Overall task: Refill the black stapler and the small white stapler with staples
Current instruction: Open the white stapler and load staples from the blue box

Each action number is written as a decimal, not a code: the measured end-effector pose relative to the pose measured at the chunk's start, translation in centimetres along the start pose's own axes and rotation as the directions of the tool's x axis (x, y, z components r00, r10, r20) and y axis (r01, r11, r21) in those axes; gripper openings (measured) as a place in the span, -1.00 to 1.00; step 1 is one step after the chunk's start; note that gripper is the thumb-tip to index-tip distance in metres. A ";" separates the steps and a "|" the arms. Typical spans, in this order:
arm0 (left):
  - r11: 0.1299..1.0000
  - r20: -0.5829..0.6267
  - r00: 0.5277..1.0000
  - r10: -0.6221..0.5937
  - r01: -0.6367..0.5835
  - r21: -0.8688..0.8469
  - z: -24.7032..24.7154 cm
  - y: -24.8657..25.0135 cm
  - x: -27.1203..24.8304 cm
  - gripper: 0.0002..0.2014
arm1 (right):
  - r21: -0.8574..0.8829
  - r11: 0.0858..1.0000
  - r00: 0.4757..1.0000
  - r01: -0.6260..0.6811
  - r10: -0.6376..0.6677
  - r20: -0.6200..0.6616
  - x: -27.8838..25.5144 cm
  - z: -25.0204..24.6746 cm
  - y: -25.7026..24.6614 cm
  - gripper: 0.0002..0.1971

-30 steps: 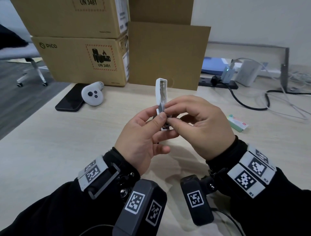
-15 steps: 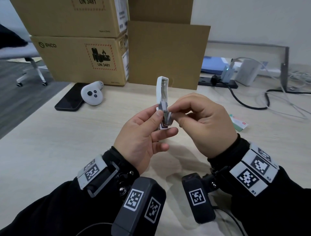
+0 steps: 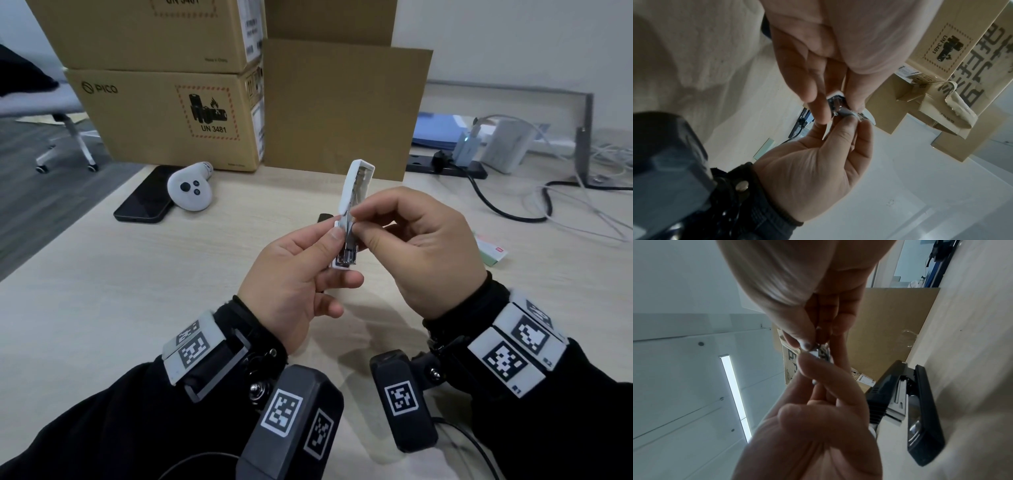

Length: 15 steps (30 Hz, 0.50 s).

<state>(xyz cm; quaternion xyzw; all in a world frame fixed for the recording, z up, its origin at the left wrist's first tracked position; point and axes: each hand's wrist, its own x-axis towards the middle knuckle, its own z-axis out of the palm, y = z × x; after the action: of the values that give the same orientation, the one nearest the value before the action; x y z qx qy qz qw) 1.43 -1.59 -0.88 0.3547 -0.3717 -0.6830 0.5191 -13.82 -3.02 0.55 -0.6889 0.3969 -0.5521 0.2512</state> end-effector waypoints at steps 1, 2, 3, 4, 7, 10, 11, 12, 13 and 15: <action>1.000 0.001 1.000 0.000 0.000 0.000 0.0 0.0 0.0 -0.61 | -0.015 1.000 1.000 0.004 -0.003 0.012 -0.1 0.0 -0.1 -0.74; 1.000 0.002 1.000 0.000 0.000 -0.002 0.0 0.0 0.1 -0.62 | -0.029 1.000 1.000 0.012 -0.011 0.024 -0.1 0.1 -0.2 -0.74; 1.000 0.003 1.000 -0.002 0.002 -0.008 -0.1 0.0 0.1 -0.64 | -0.040 0.999 0.999 0.024 -0.023 0.036 -0.2 0.1 -0.3 -0.73; 1.000 0.004 1.000 -0.003 0.003 -0.015 -0.1 0.0 0.1 -0.67 | -0.050 0.998 0.998 0.039 -0.036 0.047 -0.2 0.1 -0.5 -0.73; 0.999 0.005 1.000 -0.007 0.007 -0.034 -0.2 0.0 0.1 -0.72 | -0.058 0.996 0.996 0.068 -0.065 0.052 -0.3 0.0 -0.6 -0.77; 0.999 0.012 1.000 -0.009 0.009 -0.038 -0.2 0.0 0.1 -0.74 | -0.037 0.998 0.998 0.060 -0.059 0.038 -0.3 -0.2 -0.4 -0.81; 0.999 0.017 1.000 -0.008 0.009 -0.040 -0.1 0.0 0.1 -0.73 | -0.025 0.998 0.998 0.060 -0.060 0.015 -0.3 -0.3 -0.3 -0.81; 0.999 0.023 1.000 -0.008 0.009 -0.043 -0.1 0.0 0.0 -0.71 | -0.022 0.998 0.997 0.067 -0.068 -0.024 -0.3 -0.3 -0.3 -0.82; 0.999 0.031 0.999 -0.008 0.010 -0.044 -0.1 0.1 0.0 -0.69 | -0.026 0.998 0.995 0.066 -0.067 -0.073 -0.1 -0.3 -0.2 -0.82; 0.999 0.053 0.999 -0.012 0.014 -0.033 -0.1 0.1 -0.2 -0.64 | 0.021 1.000 0.986 -0.020 0.024 -0.165 0.3 -0.5 0.1 -0.82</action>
<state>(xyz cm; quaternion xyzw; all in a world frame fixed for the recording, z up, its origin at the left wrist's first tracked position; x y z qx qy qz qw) 1.60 -1.48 -0.83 0.3303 -0.3715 -0.7015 0.5107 -14.35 -3.28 0.77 -0.6339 0.4185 -0.6083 0.2303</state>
